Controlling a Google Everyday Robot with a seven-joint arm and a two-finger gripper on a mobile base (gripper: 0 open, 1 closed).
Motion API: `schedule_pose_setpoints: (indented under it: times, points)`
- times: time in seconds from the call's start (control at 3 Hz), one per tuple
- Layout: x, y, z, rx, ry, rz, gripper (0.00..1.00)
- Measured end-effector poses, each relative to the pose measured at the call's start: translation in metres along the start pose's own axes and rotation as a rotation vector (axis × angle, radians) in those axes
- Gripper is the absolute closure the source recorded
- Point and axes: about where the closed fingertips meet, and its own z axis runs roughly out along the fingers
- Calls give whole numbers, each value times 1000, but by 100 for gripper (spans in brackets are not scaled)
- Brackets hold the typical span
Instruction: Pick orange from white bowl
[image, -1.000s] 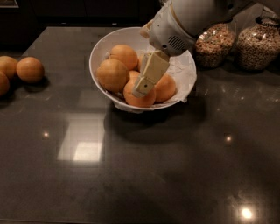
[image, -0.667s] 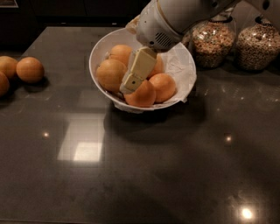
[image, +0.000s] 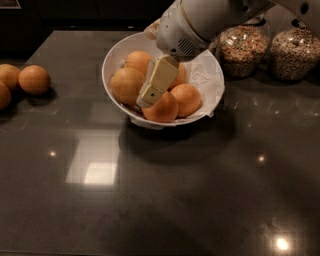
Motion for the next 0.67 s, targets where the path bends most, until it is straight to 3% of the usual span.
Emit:
schedule_pose_setpoints:
  times: [0.33, 0.67]
  points:
    - [1, -3, 15, -24, -29, -12, 0]
    - [1, -7, 25, -50, -51, -23, 6]
